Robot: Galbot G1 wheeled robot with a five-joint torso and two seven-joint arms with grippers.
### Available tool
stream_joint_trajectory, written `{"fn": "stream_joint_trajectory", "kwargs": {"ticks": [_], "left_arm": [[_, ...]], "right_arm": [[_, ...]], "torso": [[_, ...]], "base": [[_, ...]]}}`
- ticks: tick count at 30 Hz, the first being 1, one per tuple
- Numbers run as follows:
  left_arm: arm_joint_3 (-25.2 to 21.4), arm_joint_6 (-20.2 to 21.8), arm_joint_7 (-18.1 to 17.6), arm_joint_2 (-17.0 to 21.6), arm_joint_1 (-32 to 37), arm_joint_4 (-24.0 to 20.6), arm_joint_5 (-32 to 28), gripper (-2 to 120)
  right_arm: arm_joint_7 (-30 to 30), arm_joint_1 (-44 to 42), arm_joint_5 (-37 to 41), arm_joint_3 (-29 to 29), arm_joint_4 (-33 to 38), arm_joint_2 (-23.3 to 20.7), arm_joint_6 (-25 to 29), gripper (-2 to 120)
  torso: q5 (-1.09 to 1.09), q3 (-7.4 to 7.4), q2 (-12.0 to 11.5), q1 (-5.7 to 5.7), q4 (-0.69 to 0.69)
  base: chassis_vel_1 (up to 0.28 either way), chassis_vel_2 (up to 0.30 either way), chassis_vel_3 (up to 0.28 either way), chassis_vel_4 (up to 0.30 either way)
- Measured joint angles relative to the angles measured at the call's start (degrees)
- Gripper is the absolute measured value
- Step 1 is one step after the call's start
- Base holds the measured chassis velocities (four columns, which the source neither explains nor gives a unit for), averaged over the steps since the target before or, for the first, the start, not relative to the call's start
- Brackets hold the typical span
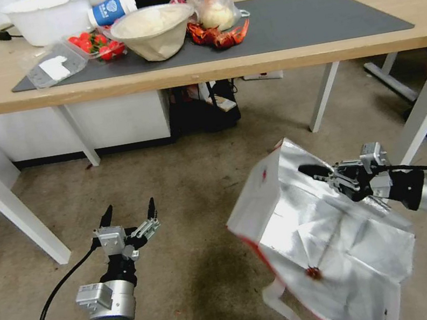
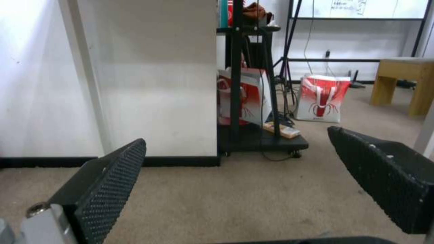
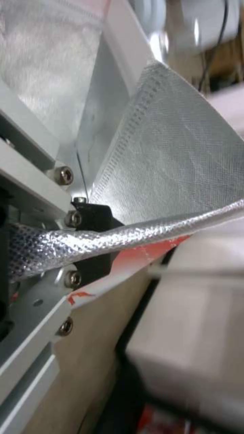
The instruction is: Pick up the food delivery bag from the floor and place it on the table.
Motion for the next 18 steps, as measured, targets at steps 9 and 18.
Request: {"fn": "stream_joint_trajectory", "kwargs": {"ticks": [9,18], "left_arm": [[0.1,0.1,0.3,-0.2,-0.1,0.0,0.1,100],[0.1,0.2,0.3,-0.3,0.0,-0.2,0.1,100]], "right_arm": [[-11.5,0.8,2.9,-0.3,-2.2,-5.7,0.3,0],[-14.2,1.1,3.4,1.2,-3.8,-7.4,-0.2,0]], "torso": [[0.01,0.00,0.0,0.00,0.00],[0.00,0.00,0.0,0.00,0.00]], "base": [[0.000,0.000,0.000,0.000],[0.000,0.000,0.000,0.000]]}}
